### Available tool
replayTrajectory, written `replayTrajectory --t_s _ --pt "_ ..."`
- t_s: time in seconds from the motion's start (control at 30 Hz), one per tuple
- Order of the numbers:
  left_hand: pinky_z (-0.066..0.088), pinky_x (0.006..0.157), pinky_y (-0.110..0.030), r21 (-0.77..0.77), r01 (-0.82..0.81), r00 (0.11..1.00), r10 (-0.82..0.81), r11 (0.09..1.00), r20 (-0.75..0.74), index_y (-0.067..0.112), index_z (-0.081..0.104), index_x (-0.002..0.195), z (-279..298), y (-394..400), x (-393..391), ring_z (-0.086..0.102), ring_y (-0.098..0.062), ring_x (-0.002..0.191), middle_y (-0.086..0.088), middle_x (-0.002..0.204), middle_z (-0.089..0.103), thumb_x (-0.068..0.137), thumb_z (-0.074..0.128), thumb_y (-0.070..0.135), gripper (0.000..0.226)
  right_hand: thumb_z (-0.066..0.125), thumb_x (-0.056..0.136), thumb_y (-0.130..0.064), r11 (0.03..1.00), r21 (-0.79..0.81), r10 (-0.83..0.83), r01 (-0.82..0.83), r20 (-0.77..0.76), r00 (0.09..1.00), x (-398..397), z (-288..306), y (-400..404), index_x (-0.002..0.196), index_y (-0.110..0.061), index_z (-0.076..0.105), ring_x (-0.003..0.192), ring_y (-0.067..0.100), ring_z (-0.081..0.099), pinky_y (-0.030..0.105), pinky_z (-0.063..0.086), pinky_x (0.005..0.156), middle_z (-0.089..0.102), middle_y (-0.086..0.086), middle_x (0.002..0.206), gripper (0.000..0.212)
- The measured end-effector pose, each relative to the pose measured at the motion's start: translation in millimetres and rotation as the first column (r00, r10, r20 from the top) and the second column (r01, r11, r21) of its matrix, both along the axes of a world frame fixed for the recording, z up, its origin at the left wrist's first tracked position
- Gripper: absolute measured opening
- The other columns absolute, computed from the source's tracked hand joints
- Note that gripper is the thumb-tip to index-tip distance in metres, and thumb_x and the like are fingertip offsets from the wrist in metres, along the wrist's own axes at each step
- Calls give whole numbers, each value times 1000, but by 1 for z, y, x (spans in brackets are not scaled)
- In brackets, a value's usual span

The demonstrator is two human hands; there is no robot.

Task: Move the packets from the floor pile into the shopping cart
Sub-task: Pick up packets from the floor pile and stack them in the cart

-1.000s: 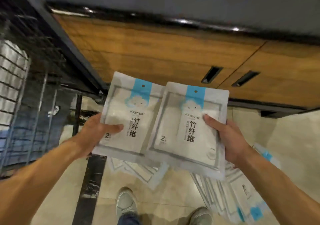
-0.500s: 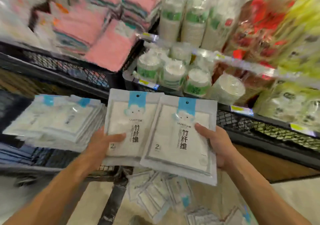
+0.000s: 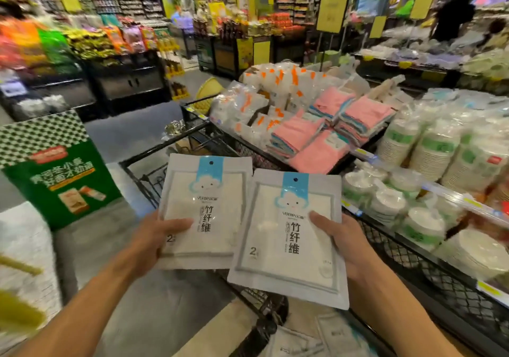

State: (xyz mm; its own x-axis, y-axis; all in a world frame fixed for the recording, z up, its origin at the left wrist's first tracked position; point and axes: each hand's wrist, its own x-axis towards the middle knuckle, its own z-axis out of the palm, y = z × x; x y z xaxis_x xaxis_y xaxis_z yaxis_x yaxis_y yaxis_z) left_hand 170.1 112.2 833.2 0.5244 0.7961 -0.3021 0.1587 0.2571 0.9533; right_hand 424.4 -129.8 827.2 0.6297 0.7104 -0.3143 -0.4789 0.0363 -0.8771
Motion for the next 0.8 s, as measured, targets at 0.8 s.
replayTrajectory --t_s 0.8 --pt "58 87 -55 -12 -22 999 22 1000 -43 12 66 112 -15 195 -159 74 -40 92 -17 100 77 80 73 -6 38 66 95 -12 998 -49 -47 45 -28 999 -148 -17 174 126 -8 65 97 42 75 54 63 76 76 22 111 31"
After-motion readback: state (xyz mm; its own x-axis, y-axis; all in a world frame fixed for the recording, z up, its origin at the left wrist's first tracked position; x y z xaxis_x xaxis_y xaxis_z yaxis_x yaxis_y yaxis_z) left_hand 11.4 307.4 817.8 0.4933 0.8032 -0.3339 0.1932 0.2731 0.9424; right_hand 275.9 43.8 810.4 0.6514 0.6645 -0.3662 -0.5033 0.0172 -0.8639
